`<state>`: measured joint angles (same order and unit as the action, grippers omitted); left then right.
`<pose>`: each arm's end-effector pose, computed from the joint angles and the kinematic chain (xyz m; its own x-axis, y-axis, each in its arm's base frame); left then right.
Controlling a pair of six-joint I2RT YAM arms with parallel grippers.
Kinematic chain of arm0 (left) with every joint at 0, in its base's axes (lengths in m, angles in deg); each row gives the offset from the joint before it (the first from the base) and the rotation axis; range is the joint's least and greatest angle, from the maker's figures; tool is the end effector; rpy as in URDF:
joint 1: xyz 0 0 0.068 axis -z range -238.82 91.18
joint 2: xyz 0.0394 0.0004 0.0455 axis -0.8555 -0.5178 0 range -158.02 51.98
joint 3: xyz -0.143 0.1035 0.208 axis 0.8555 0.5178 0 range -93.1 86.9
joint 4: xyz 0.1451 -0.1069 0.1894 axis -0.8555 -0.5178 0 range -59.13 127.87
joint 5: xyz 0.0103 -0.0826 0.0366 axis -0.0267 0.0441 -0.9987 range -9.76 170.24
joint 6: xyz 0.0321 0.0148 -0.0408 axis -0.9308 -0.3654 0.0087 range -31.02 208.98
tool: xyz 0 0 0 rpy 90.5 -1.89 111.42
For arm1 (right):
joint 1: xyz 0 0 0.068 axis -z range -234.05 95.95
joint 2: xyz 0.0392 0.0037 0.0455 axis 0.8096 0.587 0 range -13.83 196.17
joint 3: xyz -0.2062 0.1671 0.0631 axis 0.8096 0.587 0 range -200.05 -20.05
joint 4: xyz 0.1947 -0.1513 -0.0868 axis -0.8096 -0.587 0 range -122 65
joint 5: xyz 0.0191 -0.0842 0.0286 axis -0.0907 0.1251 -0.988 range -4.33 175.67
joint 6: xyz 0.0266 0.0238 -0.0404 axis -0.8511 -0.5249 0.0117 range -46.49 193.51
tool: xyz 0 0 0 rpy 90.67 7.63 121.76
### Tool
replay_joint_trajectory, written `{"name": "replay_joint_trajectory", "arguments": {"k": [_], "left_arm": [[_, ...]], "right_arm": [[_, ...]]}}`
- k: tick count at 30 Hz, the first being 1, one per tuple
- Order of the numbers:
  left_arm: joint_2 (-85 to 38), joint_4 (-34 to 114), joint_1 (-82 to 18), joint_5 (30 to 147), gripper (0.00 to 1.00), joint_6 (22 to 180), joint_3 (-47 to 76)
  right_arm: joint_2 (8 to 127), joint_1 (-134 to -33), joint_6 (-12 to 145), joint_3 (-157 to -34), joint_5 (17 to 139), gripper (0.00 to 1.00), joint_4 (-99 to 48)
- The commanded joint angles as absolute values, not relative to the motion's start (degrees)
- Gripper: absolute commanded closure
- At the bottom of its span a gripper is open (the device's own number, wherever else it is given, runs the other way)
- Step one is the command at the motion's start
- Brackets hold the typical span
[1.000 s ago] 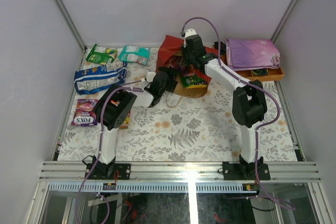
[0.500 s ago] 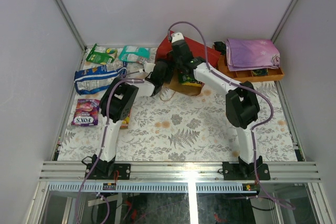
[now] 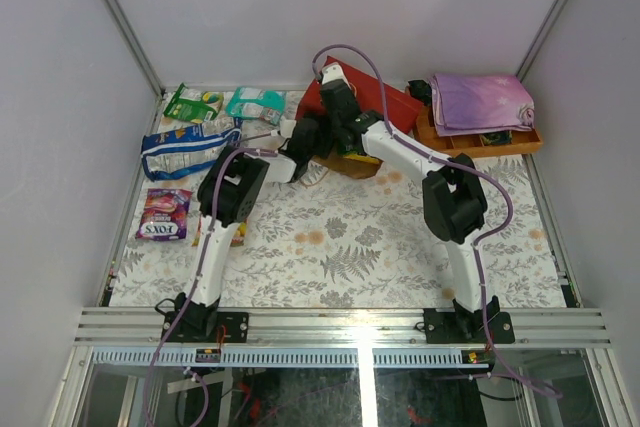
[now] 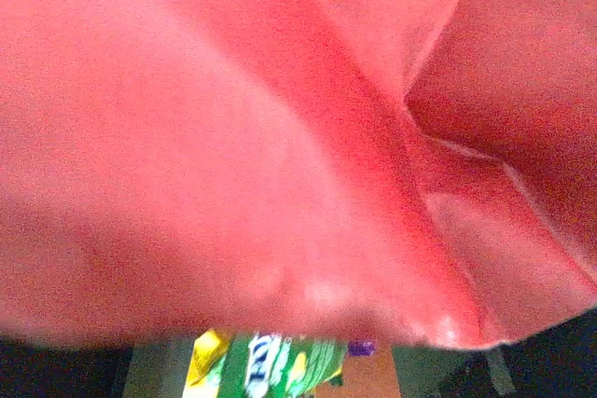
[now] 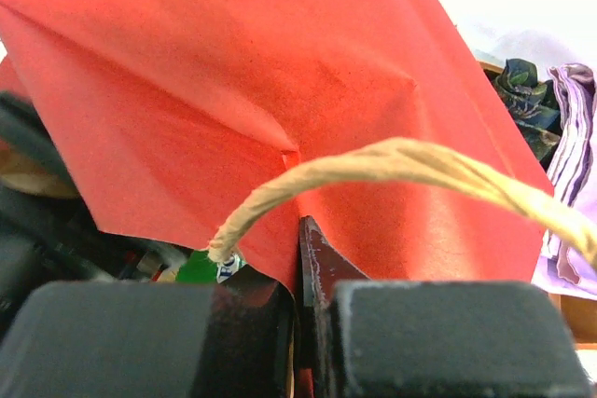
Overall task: Take the snacks out of the paper bag
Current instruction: Take out the snack from the paper bag.
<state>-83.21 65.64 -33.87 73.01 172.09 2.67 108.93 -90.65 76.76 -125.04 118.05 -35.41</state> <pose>0.4632 -0.2105 0.1038 -0.3542 -0.9215 -0.1594 -0.3169 0.2786 -0.9066 0.4178 0.2864 0.2687 -0.3717 -0.3356 -0.8656 -0.1459 0.9419 -0.3026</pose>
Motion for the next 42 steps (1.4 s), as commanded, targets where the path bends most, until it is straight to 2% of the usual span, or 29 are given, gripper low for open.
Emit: {"name": "replay_joint_trajectory", "arguments": {"k": [1,6,13,22,35,39,42], "left_arm": [[-77.5,68.5,-34.5,72.7,0.32,170.6,12.0],[-68.9,71.9,-33.6,73.6,0.3,168.6,23.5],[-63.1,72.8,-28.4,77.9,0.29,164.0,30.8],[-68.4,76.6,-23.6,90.3,0.3,161.0,21.3],[-73.8,78.9,-26.8,99.0,0.3,168.2,14.2],[-72.5,80.7,-27.9,105.8,0.31,173.7,14.5],[-67.7,72.8,-27.3,107.0,0.3,171.2,16.0]], "right_arm": [[109.1,-90.7,75.7,-129.8,122.3,1.0,-35.7],[111.8,-90.5,74.5,-134.5,122.5,1.0,-39.0],[112.6,-89.7,73.0,-136.1,121.3,1.0,-40.0],[111.5,-89.3,73.1,-135.7,120.3,1.0,-40.3],[109.7,-88.9,73.6,-133.7,119.6,1.0,-40.1],[108.9,-88.7,74.7,-132.9,120.1,1.0,-39.7],[108.3,-88.6,74.8,-132.8,120.1,1.0,-39.6]]}}
